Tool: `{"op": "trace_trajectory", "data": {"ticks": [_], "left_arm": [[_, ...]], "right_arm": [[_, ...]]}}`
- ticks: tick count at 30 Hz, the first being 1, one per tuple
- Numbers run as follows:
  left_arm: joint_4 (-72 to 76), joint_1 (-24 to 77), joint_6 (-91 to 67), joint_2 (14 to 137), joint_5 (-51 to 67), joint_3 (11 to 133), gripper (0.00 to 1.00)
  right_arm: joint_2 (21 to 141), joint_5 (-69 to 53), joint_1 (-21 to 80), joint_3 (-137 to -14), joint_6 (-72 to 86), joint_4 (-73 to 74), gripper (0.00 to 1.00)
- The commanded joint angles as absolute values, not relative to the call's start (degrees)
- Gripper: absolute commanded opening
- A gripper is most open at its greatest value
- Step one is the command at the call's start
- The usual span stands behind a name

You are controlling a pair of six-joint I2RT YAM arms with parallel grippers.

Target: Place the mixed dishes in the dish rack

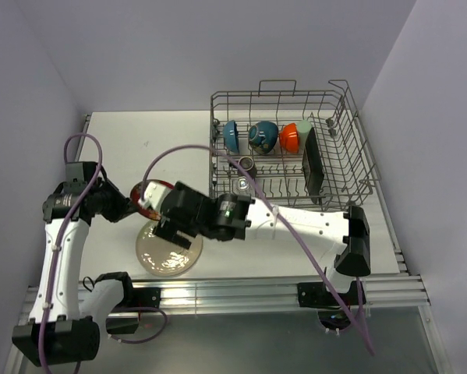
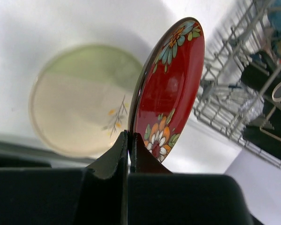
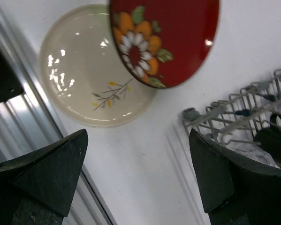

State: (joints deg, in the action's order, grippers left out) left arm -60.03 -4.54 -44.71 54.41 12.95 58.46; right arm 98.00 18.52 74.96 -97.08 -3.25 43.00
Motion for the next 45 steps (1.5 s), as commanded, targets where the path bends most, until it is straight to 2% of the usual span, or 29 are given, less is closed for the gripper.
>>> {"op": "trace_trajectory", "data": {"ticks": [1, 10, 12, 15, 18, 19, 20, 22, 24, 26, 27, 28, 29, 30, 31, 32, 35, 37, 40, 45], "left_arm": [[-64.8, -4.4, -47.0, 50.4, 17.8, 62.7, 0.0], [-71.4, -4.4, -47.6, 46.6, 24.0, 65.7, 0.0], [-72.6, -4.4, -47.5, 46.0, 25.4, 66.4, 0.0], [-74.1, -4.4, -47.2, 45.5, 26.7, 67.4, 0.0], [-73.6, -4.4, -47.4, 45.3, 27.9, 67.1, 0.0], [-73.0, -4.4, -47.5, 45.3, 28.2, 66.9, 0.0], [-72.3, -4.5, -47.6, 45.6, 28.8, 66.4, 0.0], [-68.8, -4.4, -47.9, 46.2, 30.9, 65.9, 0.0], [-66.4, -4.5, -48.7, 47.5, 31.9, 66.2, 0.22], [-62.4, -4.5, -49.6, 48.7, 31.8, 68.7, 0.49], [-61.0, -4.5, -50.0, 48.8, 31.4, 70.0, 0.76], [-60.4, -4.4, -50.2, 49.0, 28.2, 71.7, 0.91], [-60.8, -4.5, -50.3, 49.5, 24.9, 76.4, 0.99], [-61.8, -4.4, -50.4, 49.5, 20.6, 79.2, 0.99], [-62.7, -4.5, -50.6, 49.4, 11.1, 81.6, 0.99], [-63.8, -4.5, -49.8, 48.7, 6.5, 85.5, 0.99], [-64.2, -4.4, -46.1, 48.3, -3.0, 86.4, 0.99], [-65.3, -4.4, -45.3, 49.2, -3.8, 84.6, 0.99], [-63.9, -4.4, -46.5, 49.5, -0.5, 72.9, 0.99], [-55.0, -4.4, -47.6, 47.4, 3.8, 58.2, 0.92]], "right_arm": [[98.8, 21.2, 78.9, -95.2, -7.4, 35.5, 0.95], [103.5, 22.9, 83.8, -95.8, -7.3, 32.3, 0.87], [104.0, 26.9, 83.8, -95.5, -7.5, 30.6, 0.82], [104.5, 33.0, 83.8, -94.5, -8.8, 27.9, 0.68], [103.3, 36.5, 83.8, -93.0, -11.0, 25.2, 0.32], [102.7, 37.2, 83.8, -92.6, -11.2, 24.5, 0.03], [102.4, 37.6, 83.8, -92.2, -11.2, 24.3, 0.0], [101.5, 37.7, 83.8, -92.0, -11.9, 24.5, 0.0], [100.9, 37.8, 83.8, -92.3, -12.3, 24.5, 0.0], [100.7, 38.1, 83.8, -93.3, -12.7, 24.9, 0.0], [100.3, 38.1, 83.5, -93.9, -12.7, 25.1, 0.0], [100.2, 37.5, 83.1, -94.6, -12.1, 25.8, 0.0], [100.0, 36.3, 82.7, -96.2, -11.3, 27.7, 0.0], [99.5, 35.5, 82.4, -96.9, -10.4, 28.5, 0.0], [99.1, 34.2, 81.2, -97.4, -8.1, 29.3, 0.0], [98.4, 31.5, 80.6, -98.3, -6.7, 30.7, 0.0], [95.6, 27.0, 77.4, -101.1, -0.1, 34.6, 0.0], [92.8, 22.5, 74.0, -102.7, 5.3, 36.4, 0.0], [89.9, 17.7, 67.0, -110.9, 10.9, 43.8, 0.0], [85.3, 12.2, 55.7, -119.6, 16.2, 52.7, 0.0]]}}
